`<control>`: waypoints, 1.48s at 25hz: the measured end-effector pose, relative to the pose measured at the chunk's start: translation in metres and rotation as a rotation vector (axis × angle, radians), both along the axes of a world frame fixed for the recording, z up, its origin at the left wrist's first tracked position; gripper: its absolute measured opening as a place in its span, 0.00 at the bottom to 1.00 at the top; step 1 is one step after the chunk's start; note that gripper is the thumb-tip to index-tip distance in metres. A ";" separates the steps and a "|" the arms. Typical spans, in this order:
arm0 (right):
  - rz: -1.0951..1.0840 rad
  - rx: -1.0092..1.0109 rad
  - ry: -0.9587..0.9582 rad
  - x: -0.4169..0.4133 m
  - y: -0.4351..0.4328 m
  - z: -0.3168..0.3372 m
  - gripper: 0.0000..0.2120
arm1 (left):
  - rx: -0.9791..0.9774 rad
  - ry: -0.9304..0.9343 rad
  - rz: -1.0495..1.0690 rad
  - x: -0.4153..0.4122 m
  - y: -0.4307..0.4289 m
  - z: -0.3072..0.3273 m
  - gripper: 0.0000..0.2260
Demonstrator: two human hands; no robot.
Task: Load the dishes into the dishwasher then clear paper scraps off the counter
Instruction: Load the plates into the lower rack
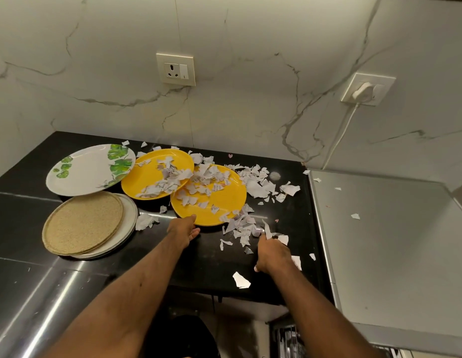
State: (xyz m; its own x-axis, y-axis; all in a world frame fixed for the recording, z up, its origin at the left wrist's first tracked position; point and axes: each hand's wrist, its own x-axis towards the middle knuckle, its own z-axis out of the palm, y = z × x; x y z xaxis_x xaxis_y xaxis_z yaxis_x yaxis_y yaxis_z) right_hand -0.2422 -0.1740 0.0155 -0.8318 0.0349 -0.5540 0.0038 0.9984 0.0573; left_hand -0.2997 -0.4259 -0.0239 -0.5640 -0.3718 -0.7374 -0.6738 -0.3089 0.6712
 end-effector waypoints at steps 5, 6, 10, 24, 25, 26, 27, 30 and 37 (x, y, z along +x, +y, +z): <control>0.027 -0.012 -0.020 -0.005 0.003 0.001 0.46 | -0.010 -0.024 -0.042 -0.003 0.010 0.004 0.10; 0.041 -0.012 -0.030 -0.007 0.004 0.002 0.47 | 0.015 -0.026 -0.064 0.000 0.014 0.006 0.09; 0.113 -0.022 -0.008 -0.010 0.008 0.003 0.50 | 0.040 -0.043 -0.097 0.011 0.030 0.010 0.09; 0.210 -0.050 0.024 -0.009 0.019 -0.004 0.44 | -0.085 -0.070 -0.083 0.019 0.051 0.031 0.07; 0.219 -0.047 0.025 -0.009 0.019 -0.004 0.45 | -0.106 -0.076 -0.089 0.020 0.050 0.030 0.08; 0.228 -0.049 0.028 -0.010 0.020 -0.003 0.45 | -0.122 -0.082 -0.096 0.019 0.050 0.029 0.09; 0.235 -0.052 0.028 -0.012 0.020 -0.003 0.44 | -0.128 -0.089 -0.101 0.019 0.049 0.028 0.09; 0.246 -0.053 0.017 -0.014 0.019 -0.001 0.41 | -0.109 -0.106 -0.122 0.022 0.049 0.029 0.14; 0.279 -0.043 0.013 -0.015 0.019 -0.002 0.36 | -0.093 -0.134 -0.173 0.033 0.055 0.033 0.14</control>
